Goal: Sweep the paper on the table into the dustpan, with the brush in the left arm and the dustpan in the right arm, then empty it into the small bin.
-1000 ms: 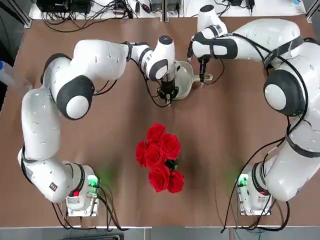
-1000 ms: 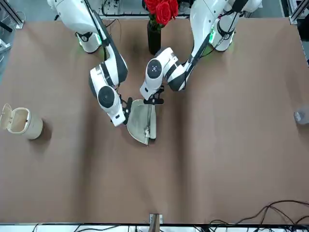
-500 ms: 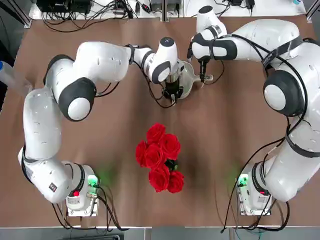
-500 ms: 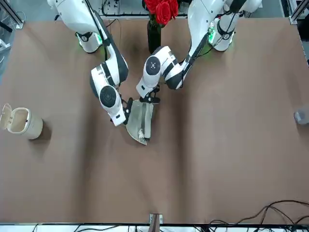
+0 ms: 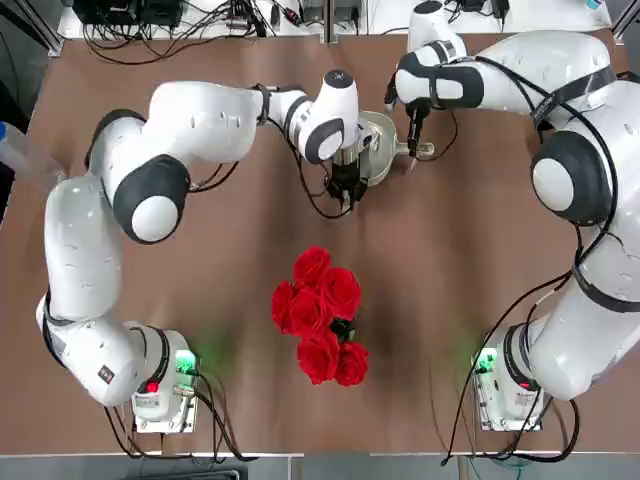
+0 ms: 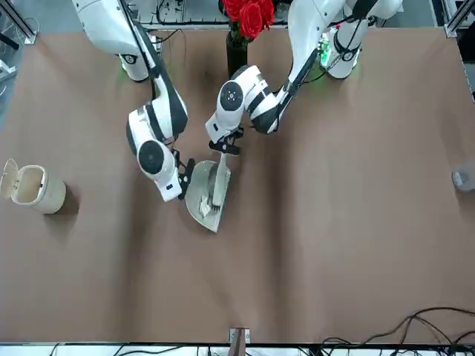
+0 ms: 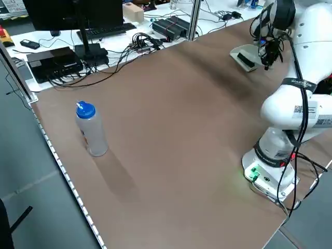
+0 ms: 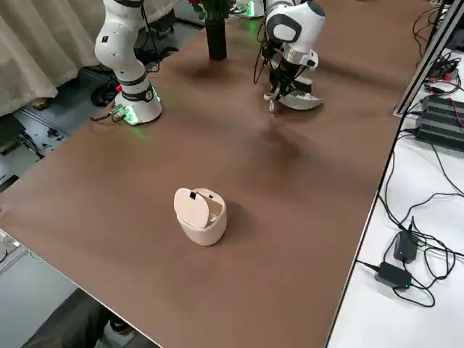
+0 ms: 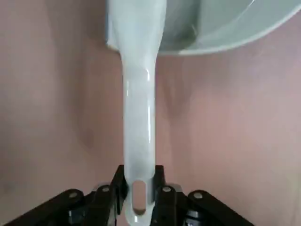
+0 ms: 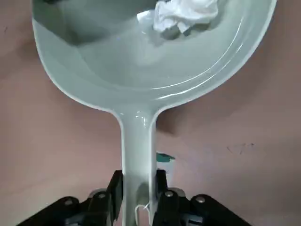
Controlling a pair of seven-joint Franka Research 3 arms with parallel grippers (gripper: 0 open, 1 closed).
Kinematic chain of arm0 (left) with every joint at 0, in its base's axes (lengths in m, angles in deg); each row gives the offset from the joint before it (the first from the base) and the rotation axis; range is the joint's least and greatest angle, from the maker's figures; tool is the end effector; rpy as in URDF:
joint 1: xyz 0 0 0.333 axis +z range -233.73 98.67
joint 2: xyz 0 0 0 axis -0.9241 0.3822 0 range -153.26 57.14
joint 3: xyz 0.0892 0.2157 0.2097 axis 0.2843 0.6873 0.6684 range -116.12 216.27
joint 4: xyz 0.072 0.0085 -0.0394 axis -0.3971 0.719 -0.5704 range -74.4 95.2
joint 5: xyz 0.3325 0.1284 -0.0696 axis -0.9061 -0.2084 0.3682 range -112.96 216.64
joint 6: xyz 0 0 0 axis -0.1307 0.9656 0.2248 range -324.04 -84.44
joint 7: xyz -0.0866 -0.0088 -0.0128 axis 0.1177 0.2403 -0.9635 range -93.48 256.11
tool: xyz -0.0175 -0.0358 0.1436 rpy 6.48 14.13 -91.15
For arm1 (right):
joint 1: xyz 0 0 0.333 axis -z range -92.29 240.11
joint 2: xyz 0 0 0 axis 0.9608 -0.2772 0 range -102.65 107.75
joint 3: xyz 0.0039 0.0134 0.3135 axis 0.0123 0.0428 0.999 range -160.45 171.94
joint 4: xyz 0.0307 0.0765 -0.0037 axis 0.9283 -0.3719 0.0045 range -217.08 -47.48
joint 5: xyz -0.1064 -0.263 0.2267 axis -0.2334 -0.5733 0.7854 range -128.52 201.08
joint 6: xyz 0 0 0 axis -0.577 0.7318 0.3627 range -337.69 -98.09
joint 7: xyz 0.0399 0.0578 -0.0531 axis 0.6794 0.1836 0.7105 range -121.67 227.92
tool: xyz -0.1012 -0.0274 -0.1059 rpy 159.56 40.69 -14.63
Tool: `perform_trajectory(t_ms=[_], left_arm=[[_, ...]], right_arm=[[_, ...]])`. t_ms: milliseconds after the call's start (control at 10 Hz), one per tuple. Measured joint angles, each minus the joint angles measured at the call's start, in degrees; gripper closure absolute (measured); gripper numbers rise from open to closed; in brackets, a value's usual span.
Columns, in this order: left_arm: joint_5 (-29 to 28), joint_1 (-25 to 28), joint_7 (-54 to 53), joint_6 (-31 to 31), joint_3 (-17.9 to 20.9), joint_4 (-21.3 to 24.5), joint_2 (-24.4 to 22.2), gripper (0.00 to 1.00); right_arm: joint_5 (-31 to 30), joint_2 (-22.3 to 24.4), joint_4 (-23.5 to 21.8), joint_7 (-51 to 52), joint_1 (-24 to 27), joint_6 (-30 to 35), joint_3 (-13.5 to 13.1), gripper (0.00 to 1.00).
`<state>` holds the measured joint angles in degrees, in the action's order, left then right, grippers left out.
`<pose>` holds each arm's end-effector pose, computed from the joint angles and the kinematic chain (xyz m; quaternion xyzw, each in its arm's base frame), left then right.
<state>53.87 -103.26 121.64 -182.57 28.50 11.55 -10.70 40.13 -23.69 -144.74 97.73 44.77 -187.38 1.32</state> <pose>0.3718 -0.5386 0.2358 0.9855 -0.1053 -0.1208 0.0563 0.5242 0.2502 0.2460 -0.8241 -0.5499 0.1318 0.0342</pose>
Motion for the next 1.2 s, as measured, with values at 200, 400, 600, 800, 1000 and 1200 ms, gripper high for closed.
perform_trajectory(t_ms=[200, 400, 600, 800, 1000, 1200], left_arm=[[0.3, 5.2, -4.0, 5.3, -1.1, -0.4, -2.4, 0.72], [0.6, 11.2, -5.1, 8.8, -2.5, -0.5, -5.1, 0.72], [0.6, 15.5, -3.8, 12.4, -2.4, -0.4, -8.3, 0.72], [0.2, 22.3, -2.8, 15.5, -2.2, 1.3, -11.9, 0.72], [-3.0, 30.4, -3.7, 15.9, -2.3, 6.7, -16.3, 0.72], [-3.6, 37.4, -9.1, 15.8, -2.2, 12.1, -20.4, 0.72]], right_arm=[[2.0, 0.1, 0.2, 0.7, 0.5, 0.0, 0.0, 0.67], [5.2, 0.6, 0.6, 3.8, 1.2, 0.0, 0.0, 0.67], [7.4, 1.8, 0.9, 6.9, 2.4, 0.0, 0.0, 0.67], [11.5, 3.2, 0.9, 10.1, 3.9, 0.0, 0.0, 0.67], [13.9, 4.0, 0.9, 9.7, 5.8, 0.4, -0.2, 0.67], [14.7, 4.4, 0.8, 4.5, 7.3, 0.7, -0.4, 0.67]])
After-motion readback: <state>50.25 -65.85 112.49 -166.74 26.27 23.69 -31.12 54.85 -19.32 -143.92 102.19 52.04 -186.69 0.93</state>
